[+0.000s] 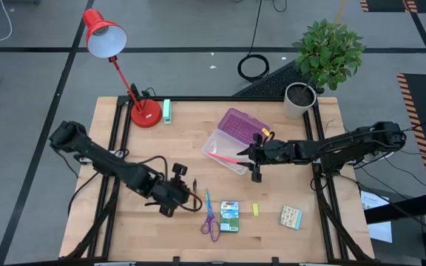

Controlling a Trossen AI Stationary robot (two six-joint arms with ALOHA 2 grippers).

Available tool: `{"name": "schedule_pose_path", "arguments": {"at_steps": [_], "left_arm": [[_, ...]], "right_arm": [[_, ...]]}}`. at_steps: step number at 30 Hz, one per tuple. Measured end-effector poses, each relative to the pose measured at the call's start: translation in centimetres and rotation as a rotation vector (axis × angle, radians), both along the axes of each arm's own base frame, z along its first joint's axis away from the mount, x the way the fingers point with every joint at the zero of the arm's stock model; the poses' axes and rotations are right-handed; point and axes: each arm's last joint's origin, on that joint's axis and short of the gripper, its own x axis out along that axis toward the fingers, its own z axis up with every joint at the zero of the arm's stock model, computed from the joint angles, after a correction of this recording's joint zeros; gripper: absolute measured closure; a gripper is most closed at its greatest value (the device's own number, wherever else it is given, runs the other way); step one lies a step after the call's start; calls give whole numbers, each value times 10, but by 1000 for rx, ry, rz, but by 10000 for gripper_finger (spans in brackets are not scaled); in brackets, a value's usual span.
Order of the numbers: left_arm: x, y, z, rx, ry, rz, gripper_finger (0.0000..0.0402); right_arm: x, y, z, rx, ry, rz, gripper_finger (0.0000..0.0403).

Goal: Pack school essentials
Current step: Put the orange pencil into the purple supply box

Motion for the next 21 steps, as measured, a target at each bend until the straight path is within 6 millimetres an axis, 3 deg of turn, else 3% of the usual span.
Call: {"name": "schedule_pose_path", "arguments": {"at_steps": [10,21], "left_arm": [[1,9,36,43,-307,142,378],[5,28,75,42,-558,137,378]], "right_arm": [[1,0,3,22,-36,-11,246],[0,2,13,61,-109,29,246]]}}
